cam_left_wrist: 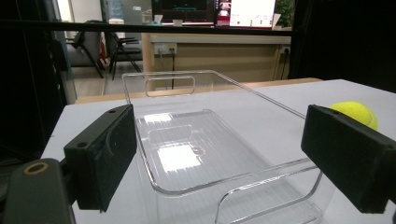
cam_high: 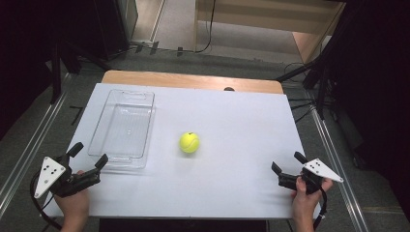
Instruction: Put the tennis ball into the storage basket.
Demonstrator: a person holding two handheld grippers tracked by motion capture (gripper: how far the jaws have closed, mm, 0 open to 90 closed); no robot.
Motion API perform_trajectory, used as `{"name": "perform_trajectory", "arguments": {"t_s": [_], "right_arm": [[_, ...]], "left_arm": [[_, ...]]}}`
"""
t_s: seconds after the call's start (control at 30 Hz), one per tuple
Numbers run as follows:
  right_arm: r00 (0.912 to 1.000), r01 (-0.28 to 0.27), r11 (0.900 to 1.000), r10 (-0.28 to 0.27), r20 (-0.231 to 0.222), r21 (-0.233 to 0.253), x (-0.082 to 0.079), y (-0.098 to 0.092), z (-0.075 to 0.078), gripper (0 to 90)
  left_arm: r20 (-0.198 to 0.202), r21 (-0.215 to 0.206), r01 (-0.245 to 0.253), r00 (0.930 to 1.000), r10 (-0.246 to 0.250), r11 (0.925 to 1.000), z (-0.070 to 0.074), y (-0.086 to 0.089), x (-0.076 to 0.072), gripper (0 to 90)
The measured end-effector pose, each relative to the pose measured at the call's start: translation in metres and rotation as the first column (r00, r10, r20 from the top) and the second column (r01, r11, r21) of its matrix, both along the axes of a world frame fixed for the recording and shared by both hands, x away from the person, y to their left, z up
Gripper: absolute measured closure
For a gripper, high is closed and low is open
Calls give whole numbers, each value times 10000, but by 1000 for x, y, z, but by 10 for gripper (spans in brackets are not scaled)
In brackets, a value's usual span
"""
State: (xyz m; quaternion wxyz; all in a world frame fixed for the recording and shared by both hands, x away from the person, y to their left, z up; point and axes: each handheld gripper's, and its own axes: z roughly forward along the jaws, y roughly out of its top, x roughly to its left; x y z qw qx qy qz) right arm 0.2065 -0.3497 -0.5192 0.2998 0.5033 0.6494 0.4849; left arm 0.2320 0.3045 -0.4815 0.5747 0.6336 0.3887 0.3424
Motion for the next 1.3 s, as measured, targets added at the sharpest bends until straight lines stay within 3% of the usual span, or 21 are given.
{"name": "perform_trajectory", "arguments": {"t_s": [0.17, 0.3, 0.37, 0.5, 0.57, 0.93, 1.3], "right_arm": [[9999, 154, 9998, -154, 6, 156, -1, -1, 1, 0], [9992, -369, 9986, 375, -150, 383, 1, -3, 3, 0], [9985, -484, 9986, 489, -260, 207, 3, -2, 4, 0], [9915, -1126, 9929, 1148, -613, 374, 6, 2, 6, 0], [9886, -1287, 9915, 1297, -768, 183, 7, 6, 9, 0], [9795, -1715, 9851, 1697, -1087, -80, 16, 18, 23, 0], [9629, -2277, 9735, 2223, -1530, -190, 37, 32, 38, 0]], "left_arm": [[9, 34, -6, 10000, 6, 10000, 0, 0, 0, 111], [-2, 53, -19, 10000, 19, 10000, 0, -1, -1, 111], [8, 86, 6, 10000, -6, 10000, 0, -2, -1, 111], [7, 122, 12, 10000, -12, 9999, 0, -2, -1, 110], [12, 117, 43, 10000, -43, 9999, 0, -2, 0, 111], [14, 126, 76, 10000, -76, 9999, 0, -3, -1, 111], [2, 122, 91, 10000, -91, 9999, 0, -3, -1, 111]]}}
